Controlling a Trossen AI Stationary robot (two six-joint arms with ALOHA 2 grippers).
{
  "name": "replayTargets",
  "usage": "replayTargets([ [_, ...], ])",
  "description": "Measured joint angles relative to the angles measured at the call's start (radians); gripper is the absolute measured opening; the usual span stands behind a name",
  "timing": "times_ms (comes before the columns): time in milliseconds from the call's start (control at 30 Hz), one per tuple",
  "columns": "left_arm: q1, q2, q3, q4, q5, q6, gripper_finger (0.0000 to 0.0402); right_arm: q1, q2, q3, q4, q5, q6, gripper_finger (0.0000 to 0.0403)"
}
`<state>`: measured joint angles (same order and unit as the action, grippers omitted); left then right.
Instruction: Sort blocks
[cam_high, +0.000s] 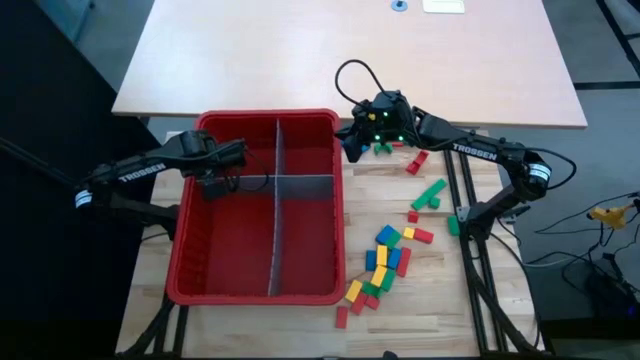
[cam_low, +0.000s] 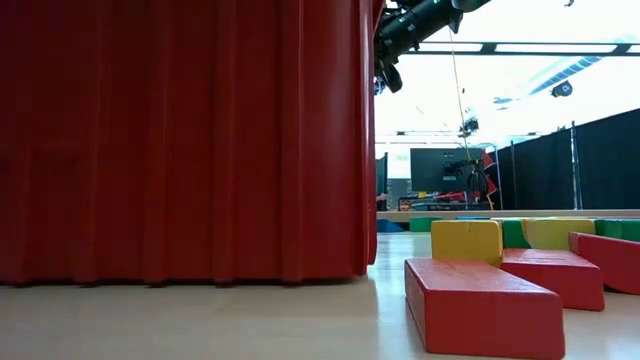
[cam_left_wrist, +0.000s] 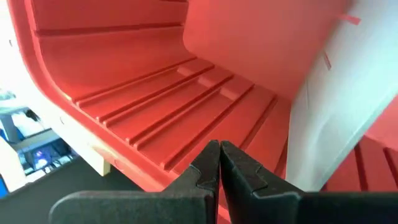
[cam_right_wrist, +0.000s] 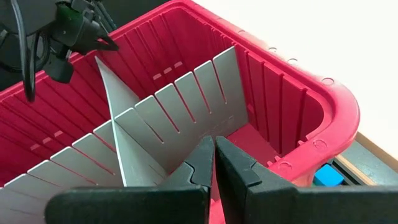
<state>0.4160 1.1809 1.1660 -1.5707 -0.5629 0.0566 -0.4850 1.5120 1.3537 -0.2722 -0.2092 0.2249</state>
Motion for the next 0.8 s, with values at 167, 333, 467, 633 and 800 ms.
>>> replayTargets([
  [167, 0.000, 0.000, 0.000, 0.003, 0.027, 0.086, 0.0000, 0.000, 0.000, 0.000, 0.000, 0.000, 0.000, 0.0000],
  [333, 0.000, 0.001, 0.000, 0.004, 0.148, 0.147, 0.0000, 0.000, 0.000, 0.000, 0.000, 0.000, 0.000, 0.0000],
  [467, 0.000, 0.001, 0.000, 0.000, 0.244, 0.152, 0.0000, 0.000, 0.000, 0.000, 0.000, 0.000, 0.002, 0.0000],
  [633, 0.001, -0.001, 0.000, -0.001, 0.294, 0.149, 0.0000, 0.000, 0.000, 0.000, 0.000, 0.000, 0.002, 0.0000],
  [800, 0.000, -0.014, 0.000, 0.003, 0.306, 0.145, 0.0000, 0.000, 0.000, 0.000, 0.000, 0.000, 0.002, 0.0000],
])
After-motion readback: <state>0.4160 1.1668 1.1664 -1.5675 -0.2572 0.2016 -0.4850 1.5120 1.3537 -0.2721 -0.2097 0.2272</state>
